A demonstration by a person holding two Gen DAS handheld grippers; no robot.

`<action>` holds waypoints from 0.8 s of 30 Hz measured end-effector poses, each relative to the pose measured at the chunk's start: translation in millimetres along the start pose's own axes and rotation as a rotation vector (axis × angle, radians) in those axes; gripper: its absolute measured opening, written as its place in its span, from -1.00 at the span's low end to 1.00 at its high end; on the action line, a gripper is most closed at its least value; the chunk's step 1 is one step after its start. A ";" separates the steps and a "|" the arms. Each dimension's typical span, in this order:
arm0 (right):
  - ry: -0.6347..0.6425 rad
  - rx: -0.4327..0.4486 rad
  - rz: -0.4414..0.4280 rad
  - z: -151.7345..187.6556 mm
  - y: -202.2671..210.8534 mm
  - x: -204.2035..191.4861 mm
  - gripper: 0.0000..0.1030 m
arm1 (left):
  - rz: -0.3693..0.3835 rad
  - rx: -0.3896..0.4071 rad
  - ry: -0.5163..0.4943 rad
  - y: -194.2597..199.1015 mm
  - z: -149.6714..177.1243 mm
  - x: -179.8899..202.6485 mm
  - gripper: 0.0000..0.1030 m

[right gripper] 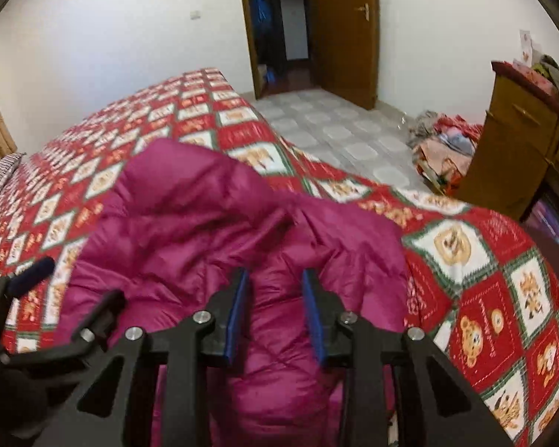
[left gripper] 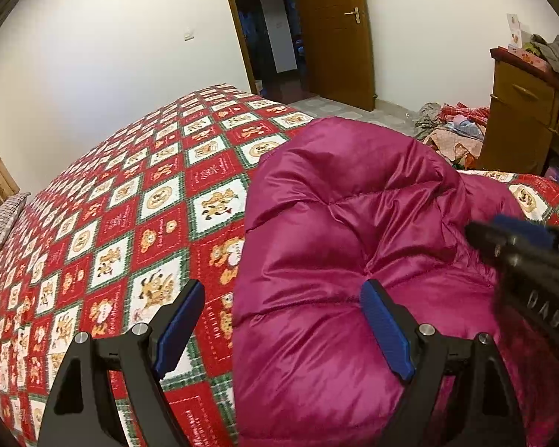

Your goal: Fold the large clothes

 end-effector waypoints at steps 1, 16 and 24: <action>-0.001 -0.009 0.007 3.5 -1.4 2.3 -0.38 | 0.007 -0.003 0.005 -2.5 -0.4 1.6 0.67; -0.006 0.007 0.073 17.7 15.5 15.6 0.04 | 0.066 -0.045 -0.001 5.6 11.1 8.2 0.73; -0.014 0.175 0.146 62.3 137.0 16.5 0.76 | 0.022 0.050 -0.034 84.9 41.6 -2.6 0.73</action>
Point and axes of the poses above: each gripper's, at about its wrist camera, not at the fingertips, and y roughly against the way its jaws point, x to its right, z to its underside, the point moved 9 cm from there along -y, roughly the way its jaws point, and after that the axes turned 5 degrees about z, right-handed, at the moved point
